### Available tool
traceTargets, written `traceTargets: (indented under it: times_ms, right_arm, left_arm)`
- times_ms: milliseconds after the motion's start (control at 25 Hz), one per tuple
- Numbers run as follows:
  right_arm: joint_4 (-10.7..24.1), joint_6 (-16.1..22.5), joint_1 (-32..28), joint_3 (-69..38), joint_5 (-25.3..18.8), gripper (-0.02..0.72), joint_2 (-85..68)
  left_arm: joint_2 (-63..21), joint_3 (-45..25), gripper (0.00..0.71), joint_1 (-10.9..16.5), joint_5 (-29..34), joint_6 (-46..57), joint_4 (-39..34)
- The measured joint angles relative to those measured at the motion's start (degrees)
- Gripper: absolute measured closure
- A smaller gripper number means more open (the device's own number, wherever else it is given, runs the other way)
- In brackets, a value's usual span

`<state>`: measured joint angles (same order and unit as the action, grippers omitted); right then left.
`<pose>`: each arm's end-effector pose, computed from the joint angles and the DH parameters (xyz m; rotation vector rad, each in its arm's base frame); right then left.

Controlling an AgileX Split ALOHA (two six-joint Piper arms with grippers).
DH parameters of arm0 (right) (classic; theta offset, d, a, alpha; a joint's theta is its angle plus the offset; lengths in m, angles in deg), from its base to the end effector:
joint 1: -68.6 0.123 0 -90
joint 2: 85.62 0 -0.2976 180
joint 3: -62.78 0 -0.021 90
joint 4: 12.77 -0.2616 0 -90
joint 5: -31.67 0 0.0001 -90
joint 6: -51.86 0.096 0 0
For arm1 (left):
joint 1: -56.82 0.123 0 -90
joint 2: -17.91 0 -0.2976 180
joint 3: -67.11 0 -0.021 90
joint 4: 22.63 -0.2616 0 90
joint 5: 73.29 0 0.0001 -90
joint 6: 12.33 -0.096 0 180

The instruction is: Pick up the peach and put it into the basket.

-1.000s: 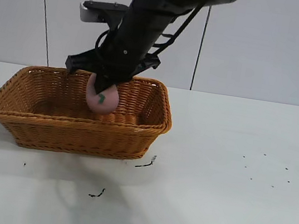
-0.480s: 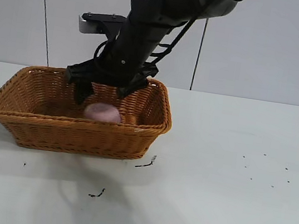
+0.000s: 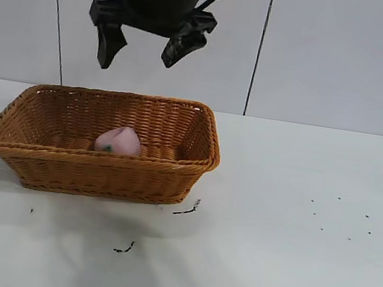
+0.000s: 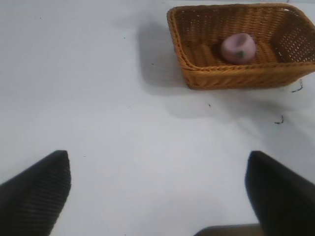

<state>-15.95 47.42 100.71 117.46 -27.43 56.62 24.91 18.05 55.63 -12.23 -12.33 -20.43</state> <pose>0.4621 0.2954 0.2572 -0.7910 2.4537 0.2549 -0.0048 -0.0031 0.2789 0.0232 2.0439 -0.0589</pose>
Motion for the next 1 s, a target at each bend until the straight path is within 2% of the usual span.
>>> traceTargets:
  times_ms: [560,800,1000]
  right_arm:
    - [0.3,0.4,-25.0,0.7,-5.8,0.008,-0.2]
    - [0.3,0.5,-29.6,0.7,-10.0,0.008,-0.2]
    - [1.7,0.5,-30.2,-1.2,-10.3,0.008,-1.8]
  left_arm:
    - [0.0,0.0,0.017,0.0,0.0,0.0,0.0]
    - [0.0,0.0,0.017,0.0,0.0,0.0,0.0]
    - [0.0,0.0,0.017,0.0,0.0,0.0,0.0]
